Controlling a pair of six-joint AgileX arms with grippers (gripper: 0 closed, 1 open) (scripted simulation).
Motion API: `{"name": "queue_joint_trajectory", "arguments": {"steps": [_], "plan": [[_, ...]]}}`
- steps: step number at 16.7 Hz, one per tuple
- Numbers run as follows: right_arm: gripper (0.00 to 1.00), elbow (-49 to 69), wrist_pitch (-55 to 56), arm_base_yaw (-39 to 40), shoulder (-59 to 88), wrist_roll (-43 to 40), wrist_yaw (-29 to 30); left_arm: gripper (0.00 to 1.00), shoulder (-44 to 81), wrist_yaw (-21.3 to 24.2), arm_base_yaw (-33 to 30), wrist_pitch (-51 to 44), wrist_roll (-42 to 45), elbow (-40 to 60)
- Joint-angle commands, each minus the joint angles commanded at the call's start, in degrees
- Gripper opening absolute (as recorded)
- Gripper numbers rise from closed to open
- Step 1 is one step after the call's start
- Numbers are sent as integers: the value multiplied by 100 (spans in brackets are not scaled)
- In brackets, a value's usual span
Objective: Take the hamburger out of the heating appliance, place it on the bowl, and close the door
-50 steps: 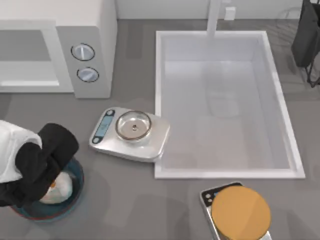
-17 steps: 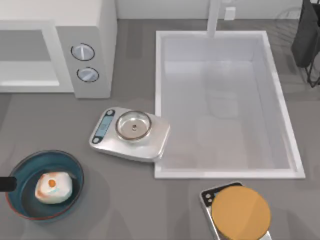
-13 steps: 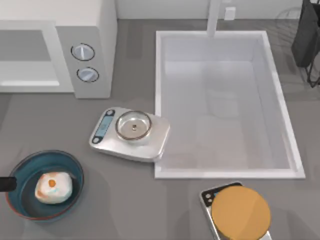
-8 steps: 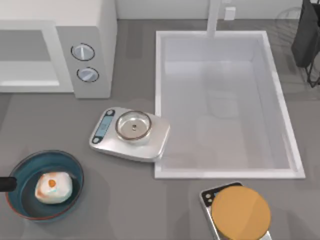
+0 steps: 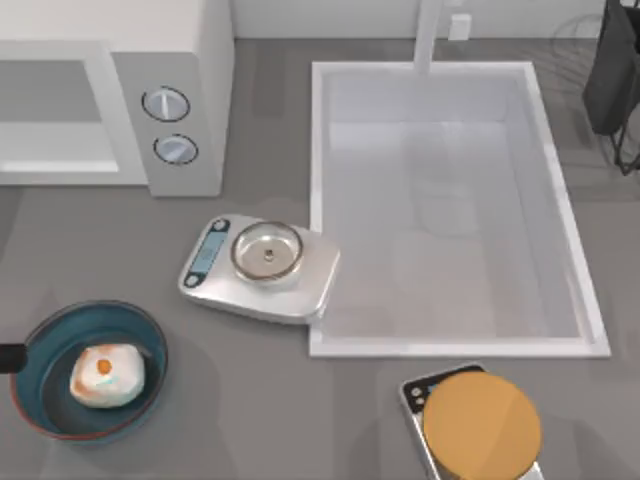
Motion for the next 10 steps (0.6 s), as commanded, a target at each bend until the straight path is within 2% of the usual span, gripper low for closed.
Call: {"name": "queue_joint_trajectory", "arguments": {"steps": [5,10], "plan": [[100,0,0,0,0,0,0,0,706,305,304,452,11,223],[100,0,0,0,0,0,0,0,640,197,186,365,11,229]]}}
